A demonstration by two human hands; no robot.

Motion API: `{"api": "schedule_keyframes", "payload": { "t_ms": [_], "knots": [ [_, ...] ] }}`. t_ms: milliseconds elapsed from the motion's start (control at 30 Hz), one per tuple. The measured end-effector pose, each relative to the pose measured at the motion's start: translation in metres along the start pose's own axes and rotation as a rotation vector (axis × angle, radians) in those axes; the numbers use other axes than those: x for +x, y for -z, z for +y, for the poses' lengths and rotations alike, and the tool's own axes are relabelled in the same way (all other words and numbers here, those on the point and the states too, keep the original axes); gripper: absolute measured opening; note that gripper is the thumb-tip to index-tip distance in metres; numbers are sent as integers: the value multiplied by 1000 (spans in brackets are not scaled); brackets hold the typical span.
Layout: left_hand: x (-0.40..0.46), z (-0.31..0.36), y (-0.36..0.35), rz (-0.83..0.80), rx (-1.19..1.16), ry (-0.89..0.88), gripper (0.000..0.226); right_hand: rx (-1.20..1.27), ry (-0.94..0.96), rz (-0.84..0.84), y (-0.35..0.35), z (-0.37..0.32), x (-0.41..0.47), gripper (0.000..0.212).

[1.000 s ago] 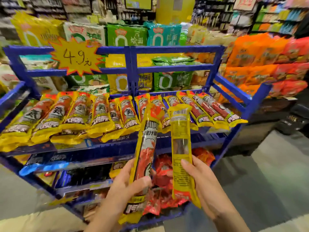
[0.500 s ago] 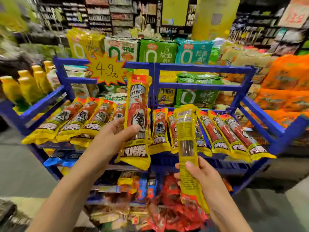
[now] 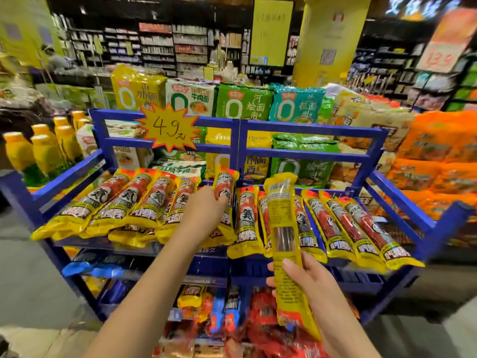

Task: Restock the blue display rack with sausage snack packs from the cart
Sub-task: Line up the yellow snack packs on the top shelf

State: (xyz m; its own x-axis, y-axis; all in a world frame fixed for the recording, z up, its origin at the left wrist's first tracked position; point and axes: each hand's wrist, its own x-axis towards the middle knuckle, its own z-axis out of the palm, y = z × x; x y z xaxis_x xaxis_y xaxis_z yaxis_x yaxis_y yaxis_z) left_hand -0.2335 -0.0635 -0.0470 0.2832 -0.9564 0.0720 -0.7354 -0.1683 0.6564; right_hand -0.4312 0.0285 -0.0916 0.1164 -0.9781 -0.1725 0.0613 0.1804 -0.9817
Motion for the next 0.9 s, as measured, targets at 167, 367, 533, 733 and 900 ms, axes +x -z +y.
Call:
{"api": "schedule_keyframes", "payload": {
  "t_ms": [167, 367, 533, 733, 900],
  "knots": [
    [-1, -1, -5, 90, 94, -39, 43, -46, -10, -3, 4, -1, 1, 63],
    [0, -3, -4, 174, 245, 8, 46, -80, -5, -8, 6, 0, 4, 57],
    [-3, -5, -5, 286, 546, -10, 41, -129, 12, -19, 3, -2, 5, 61],
    [-10, -14, 9, 324, 323, -233, 46, -408, 230, -41, 16, -17, 1, 44],
    [-40, 9, 44, -276, -670, -171, 43, -1001, 637, -128, 39, -50, -13, 49]
  ]
}}
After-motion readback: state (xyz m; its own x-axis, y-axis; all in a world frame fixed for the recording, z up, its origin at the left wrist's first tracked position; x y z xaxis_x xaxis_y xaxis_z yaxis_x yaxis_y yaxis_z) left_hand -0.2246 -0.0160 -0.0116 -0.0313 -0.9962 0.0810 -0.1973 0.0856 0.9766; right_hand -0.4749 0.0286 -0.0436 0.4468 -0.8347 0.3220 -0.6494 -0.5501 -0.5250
